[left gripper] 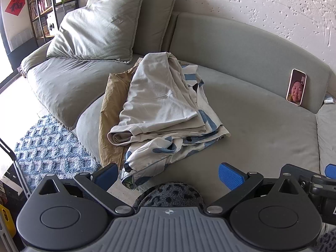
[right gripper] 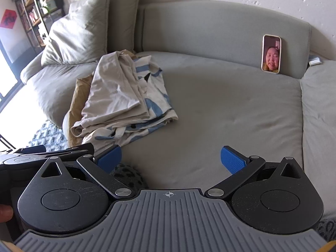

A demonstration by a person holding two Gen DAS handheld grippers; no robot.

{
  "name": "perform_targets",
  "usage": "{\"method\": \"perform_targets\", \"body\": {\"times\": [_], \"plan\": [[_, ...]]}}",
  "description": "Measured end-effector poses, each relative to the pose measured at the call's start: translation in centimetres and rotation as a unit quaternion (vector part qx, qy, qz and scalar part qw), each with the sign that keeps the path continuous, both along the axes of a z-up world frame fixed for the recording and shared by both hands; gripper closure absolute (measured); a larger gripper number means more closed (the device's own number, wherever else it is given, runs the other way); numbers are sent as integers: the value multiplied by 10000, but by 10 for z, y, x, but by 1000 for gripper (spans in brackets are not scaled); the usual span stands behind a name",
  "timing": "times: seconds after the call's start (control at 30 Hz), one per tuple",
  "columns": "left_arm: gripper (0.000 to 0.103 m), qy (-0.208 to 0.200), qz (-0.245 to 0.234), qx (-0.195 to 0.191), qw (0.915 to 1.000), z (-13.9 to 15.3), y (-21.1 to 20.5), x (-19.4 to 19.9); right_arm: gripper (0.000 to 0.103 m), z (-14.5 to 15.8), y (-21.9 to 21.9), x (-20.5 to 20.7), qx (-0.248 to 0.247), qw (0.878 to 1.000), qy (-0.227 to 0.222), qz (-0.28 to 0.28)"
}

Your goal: Fold clothes

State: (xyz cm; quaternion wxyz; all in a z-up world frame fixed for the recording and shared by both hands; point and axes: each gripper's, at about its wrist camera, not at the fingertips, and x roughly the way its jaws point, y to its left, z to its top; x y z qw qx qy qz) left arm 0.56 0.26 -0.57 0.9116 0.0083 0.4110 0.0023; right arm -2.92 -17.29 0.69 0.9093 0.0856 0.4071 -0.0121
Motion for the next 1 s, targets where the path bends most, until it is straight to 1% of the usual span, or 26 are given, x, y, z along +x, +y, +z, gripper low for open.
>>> {"method": "perform_targets", "body": {"times": [0.23,0.4,0.57,0.7,0.87,0.97,1.0], "plan": [[1,19,12,8,10000,-2,1,0,0,-1,0,1,6,10000,19,-21],[1,73,114,105,9999,-9,8,1,0,-4,0,4,-5,10000,3,-55],[1,134,479,82,9987,-20,34,4,0,-13,-1,17,215,9996,-124,-132],[1,22,708,46,9975,-29,58,7,0,-22,6,35,307,9991,-274,-112],[1,12,1213,-142,9925,-40,89,17,0,-39,21,65,684,9967,-433,-31],[1,0,1437,-115,9896,-47,103,24,0,-53,35,90,650,9967,-475,136],[1,0,1494,-78,9888,-50,107,27,0,-59,39,101,723,9964,-414,179]]}}
